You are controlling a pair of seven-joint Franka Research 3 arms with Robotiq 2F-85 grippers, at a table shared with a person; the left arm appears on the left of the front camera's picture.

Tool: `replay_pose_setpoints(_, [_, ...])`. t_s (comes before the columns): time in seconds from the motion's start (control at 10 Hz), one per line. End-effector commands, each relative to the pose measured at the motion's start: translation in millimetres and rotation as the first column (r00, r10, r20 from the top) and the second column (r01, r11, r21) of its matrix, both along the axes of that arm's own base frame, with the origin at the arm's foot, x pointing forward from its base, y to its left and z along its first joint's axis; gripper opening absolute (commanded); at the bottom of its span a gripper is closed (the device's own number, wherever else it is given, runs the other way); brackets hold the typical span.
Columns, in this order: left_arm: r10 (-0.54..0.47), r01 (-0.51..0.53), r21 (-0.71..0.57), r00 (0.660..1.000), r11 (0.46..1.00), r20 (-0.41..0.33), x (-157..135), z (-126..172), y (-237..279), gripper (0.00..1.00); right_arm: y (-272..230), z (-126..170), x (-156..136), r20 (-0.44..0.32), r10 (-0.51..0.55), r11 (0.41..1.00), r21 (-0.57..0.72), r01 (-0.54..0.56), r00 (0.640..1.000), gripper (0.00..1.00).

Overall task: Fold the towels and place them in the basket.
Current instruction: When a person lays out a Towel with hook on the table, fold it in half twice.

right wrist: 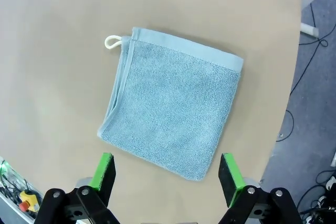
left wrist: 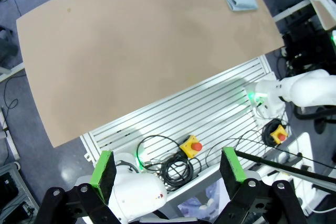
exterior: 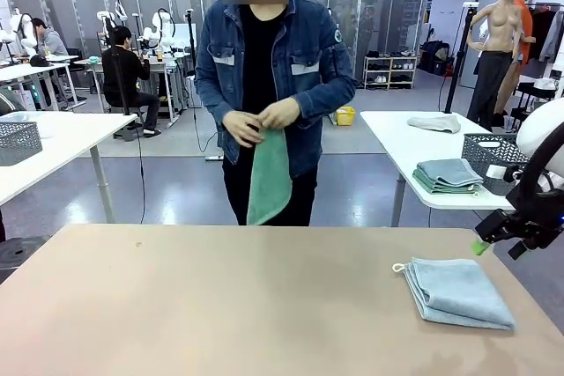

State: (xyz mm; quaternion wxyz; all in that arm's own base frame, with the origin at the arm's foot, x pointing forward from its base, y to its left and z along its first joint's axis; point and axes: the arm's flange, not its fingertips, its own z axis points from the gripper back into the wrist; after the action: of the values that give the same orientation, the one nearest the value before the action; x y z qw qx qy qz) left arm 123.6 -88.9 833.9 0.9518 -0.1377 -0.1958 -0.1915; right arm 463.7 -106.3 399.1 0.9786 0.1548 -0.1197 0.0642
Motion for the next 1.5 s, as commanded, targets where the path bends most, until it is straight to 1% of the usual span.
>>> replay_pose_setpoints(0.0, [-0.01,0.01,0.001,1.0,1.0,0.012,-6,3,-1,1.0,-1,44,-26,0.086,0.05,0.999,-0.015,-0.049,0.995,1.0])
replay_pose_setpoints(0.1, [-0.01,0.01,0.001,1.0,1.0,0.012,-6,3,-1,1.0,-4,103,-48,0.131,0.113,0.993,-0.059,-0.106,0.985,1.0])
replay_pose_setpoints(0.2, [-0.01,0.01,0.001,1.0,1.0,0.012,-6,3,-1,1.0,-4,151,-63,0.154,0.165,0.984,-0.098,-0.152,0.974,1.0])
replay_pose_setpoints(0.3, [-0.01,0.01,0.001,1.0,1.0,0.012,-6,3,-1,1.0,1,190,-75,0.165,0.216,0.973,-0.119,-0.198,0.962,1.0])
replay_pose_setpoints(0.4, [-0.01,0.01,0.001,1.0,1.0,0.012,-6,3,-1,1.0,10,222,-85,0.173,0.259,0.961,-0.142,-0.236,0.95,1.0])
replay_pose_setpoints(0.5, [-0.01,0.01,0.001,1.0,1.0,0.012,-6,3,-1,1.0,21,261,-100,0.214,0.309,0.948,-0.15,-0.282,0.927,1.0])
replay_pose_setpoints(0.6, [-0.01,0.01,0.001,1.0,1.0,0.012,-6,3,-1,1.0,34,299,-119,0.257,0.351,0.93,-0.209,-0.303,0.9,1.0])
replay_pose_setpoints(0.7, [-0.01,0.01,0.001,1.0,1.0,0.012,-6,3,-1,1.0,52,336,-141,0.283,0.409,0.904,-0.256,-0.343,0.867,1.0])
replay_pose_setpoints(0.8, [-0.01,0.01,0.001,1.0,1.0,0.012,-6,3,-1,1.0,67,361,-161,0.31,0.445,0.88,-0.326,-0.346,0.84,1.0])
replay_pose_setpoints(1.0, [-0.01,0.01,0.001,1.0,1.0,0.012,-6,3,-1,1.0,90,389,-199,0.346,0.495,0.838,-0.431,-0.333,0.797,1.0])
replay_pose_setpoints(1.1, [-0.01,0.01,0.001,1.0,1.0,0.012,-6,3,-1,1.0,97,395,-217,0.354,0.482,0.842,-0.439,-0.313,0.802,1.0])
replay_pose_setpoints(1.2, [-0.01,0.01,0.001,1.0,1.0,0.012,-6,3,-1,1.0,101,393,-229,0.343,0.497,0.835,-0.439,-0.332,0.797,1.0])
replay_pose_setpoints(1.3, [-0.01,0.01,0.001,1.0,1.0,0.012,-6,3,-1,1.0,103,388,-235,0.34,0.497,0.838,-0.426,-0.341,0.798,1.0])
replay_pose_setpoints(1.4, [-0.01,0.01,0.001,1.0,1.0,0.012,-6,3,-1,1.0,98,385,-233,0.36,0.466,0.86,-0.399,-0.318,0.808,1.0])
